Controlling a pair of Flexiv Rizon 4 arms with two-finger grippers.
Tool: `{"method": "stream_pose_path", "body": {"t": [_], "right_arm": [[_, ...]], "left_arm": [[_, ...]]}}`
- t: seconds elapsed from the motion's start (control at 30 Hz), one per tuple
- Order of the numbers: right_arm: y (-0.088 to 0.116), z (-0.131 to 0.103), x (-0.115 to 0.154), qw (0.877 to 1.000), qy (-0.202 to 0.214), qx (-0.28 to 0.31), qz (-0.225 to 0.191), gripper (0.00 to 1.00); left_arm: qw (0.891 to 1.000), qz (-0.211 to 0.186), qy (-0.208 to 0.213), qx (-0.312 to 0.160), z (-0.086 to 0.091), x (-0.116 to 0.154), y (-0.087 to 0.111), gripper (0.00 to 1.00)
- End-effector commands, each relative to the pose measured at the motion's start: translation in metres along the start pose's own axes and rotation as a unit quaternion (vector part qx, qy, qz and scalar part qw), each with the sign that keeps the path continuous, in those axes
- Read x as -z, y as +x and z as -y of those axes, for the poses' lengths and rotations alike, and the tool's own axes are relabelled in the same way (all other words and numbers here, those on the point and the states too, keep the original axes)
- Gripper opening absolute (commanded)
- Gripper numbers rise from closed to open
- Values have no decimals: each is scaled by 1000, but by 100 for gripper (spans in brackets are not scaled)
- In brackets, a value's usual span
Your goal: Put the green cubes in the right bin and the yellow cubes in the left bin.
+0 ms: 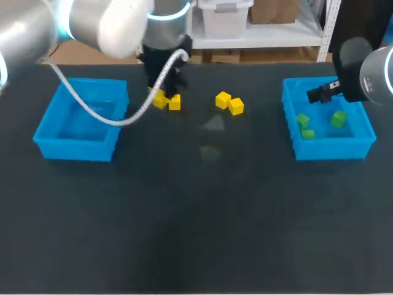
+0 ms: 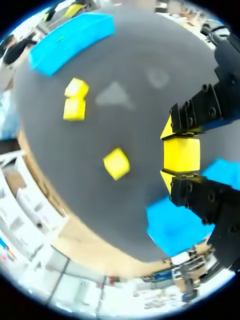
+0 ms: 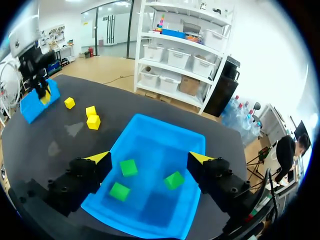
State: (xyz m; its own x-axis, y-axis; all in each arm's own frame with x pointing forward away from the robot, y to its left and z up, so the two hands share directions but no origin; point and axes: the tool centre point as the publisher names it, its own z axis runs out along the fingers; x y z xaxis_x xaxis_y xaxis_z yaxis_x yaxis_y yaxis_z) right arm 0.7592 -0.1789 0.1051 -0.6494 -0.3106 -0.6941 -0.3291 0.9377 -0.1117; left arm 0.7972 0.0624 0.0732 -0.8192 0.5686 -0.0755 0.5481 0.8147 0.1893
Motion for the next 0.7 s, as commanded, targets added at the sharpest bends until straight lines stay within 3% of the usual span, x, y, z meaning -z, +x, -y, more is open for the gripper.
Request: {"method": "stream_pose_path", "body": {"t": [0.03,0.27,0.47,0.5,0.53,0.57,0.7], "right_arm": [[1,0,-1,1000,1,0,4,100],[1,0,-1,1000,1,0,4,100],[1,0,-1,1000,1,0,4,100],[1,0,-1,1000,1,0,4,100],[1,0,-1,1000,1,0,4,100],[1,0,-1,1000,1,0,4,100],[1,0,-1,1000,1,0,4,100]], "left_arm": [[995,69,-35,57,-34,21,69,0],[988,47,-51,140,-80,10,121,0],[984,18,-55,171,-96,-6,150,0],[983,9,-68,169,-97,-9,153,5],[983,4,-73,168,-98,-12,155,95],[982,9,-65,176,-99,-13,157,100],[982,20,-54,178,-100,-13,157,100]]}}
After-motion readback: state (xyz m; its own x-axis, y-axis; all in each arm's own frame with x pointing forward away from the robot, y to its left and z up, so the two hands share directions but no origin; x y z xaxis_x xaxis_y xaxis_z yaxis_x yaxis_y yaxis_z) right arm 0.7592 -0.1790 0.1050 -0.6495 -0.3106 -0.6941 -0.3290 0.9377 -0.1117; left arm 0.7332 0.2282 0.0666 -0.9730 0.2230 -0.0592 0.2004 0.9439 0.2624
